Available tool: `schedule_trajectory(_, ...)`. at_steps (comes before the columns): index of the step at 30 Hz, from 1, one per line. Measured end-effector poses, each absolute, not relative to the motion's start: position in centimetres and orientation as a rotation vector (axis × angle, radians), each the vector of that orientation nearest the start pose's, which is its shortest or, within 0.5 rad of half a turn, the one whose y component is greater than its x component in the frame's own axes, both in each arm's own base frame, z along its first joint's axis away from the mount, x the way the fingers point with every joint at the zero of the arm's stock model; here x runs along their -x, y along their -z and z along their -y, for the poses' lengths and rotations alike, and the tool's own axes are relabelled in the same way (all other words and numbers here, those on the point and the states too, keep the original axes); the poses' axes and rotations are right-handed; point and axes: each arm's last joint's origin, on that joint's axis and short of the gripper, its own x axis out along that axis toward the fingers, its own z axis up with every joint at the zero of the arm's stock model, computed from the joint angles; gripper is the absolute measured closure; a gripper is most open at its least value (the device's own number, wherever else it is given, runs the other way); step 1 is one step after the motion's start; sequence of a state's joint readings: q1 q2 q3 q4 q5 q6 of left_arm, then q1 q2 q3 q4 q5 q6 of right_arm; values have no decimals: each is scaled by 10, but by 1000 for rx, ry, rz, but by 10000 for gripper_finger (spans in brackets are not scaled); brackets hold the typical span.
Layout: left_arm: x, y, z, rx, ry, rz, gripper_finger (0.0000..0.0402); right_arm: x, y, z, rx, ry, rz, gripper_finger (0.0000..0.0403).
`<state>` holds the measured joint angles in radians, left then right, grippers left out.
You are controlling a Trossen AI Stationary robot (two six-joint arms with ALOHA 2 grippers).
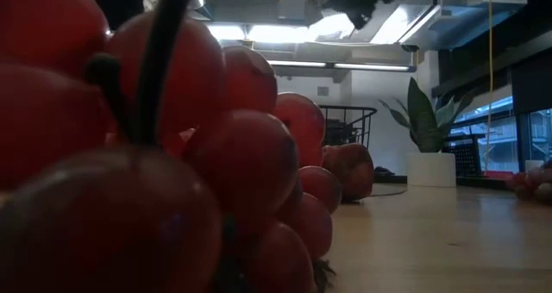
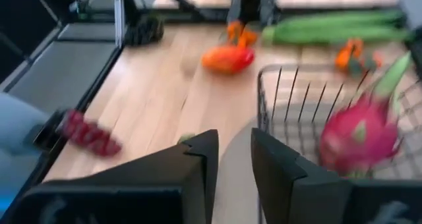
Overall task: Build produce basket
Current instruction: Put the mango into the wire basket
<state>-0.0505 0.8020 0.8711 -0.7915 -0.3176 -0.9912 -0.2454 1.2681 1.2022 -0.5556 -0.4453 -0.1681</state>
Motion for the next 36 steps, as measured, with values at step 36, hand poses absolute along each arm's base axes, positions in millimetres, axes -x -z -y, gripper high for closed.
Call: schedule_trajectory(36,-168,-265,33,1182,-735,-971,372,-239,-334,-15,41,-365,-825,322)
